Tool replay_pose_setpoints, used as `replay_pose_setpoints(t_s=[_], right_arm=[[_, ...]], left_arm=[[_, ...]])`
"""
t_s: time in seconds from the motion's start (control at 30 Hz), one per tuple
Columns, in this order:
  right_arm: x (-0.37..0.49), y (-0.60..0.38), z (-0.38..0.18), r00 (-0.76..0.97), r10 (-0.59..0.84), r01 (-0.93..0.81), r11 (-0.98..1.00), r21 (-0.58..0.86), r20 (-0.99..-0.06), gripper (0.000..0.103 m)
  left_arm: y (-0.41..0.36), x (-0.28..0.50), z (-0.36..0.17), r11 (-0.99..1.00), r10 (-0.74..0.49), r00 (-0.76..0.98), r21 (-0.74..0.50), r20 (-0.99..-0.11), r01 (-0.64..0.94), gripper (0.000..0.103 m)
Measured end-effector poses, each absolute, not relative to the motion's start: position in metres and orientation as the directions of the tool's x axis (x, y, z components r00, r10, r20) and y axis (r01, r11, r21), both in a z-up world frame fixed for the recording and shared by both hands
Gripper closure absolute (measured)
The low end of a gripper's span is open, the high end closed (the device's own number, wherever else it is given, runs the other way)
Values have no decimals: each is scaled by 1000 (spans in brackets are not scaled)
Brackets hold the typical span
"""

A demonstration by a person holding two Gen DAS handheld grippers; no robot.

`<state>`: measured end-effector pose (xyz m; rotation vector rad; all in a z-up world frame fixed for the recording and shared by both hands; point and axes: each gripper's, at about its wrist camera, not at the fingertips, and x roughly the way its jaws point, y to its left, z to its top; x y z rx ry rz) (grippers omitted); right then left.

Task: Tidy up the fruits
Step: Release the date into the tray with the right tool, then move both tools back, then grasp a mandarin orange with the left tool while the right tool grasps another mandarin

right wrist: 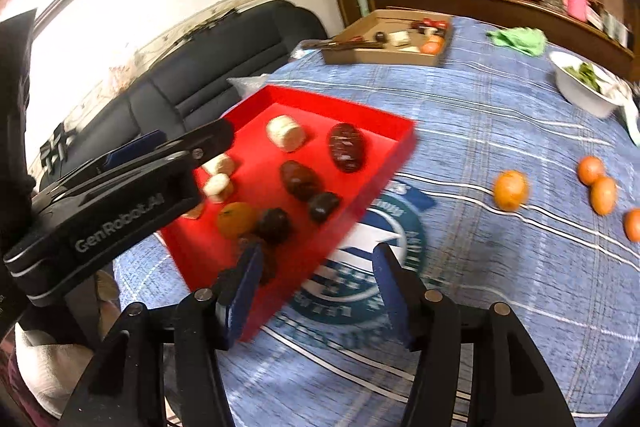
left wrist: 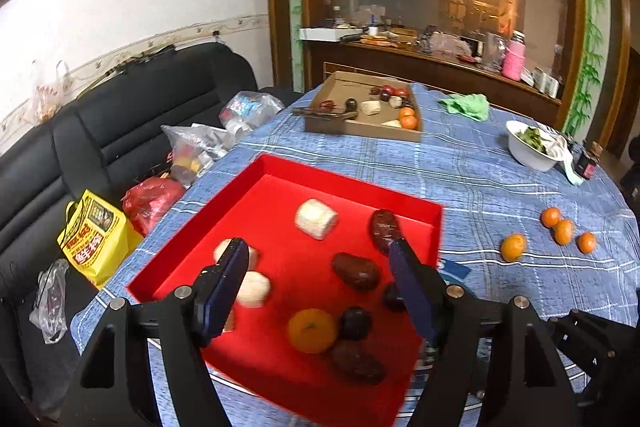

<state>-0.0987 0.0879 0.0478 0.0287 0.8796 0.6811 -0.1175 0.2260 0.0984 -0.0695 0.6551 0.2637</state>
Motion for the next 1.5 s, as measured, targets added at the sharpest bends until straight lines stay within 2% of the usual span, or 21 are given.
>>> replay_pose_setpoints(t_s=[0.23,0.93,1.23,1.5], right_arm=[[-94,34,46,483,534,-455,830,323,-694,40],[-62,-123,35,612,312,-153,948,279,-727,40],[-7,-117,40,637,297,-157,954,257,-712,40],[37,-99,20,597,293,-170,956,239,-747,40]], left_arm=[[185,-110,100,982,169,767,40,-619,-185,31],[120,-66,67,995,-90,678,-100,-729,24,31],[97,-15,45,988,-153,642,-128,-751,86,31],[85,13,28,983,-186,618,-147,-764,113,32]])
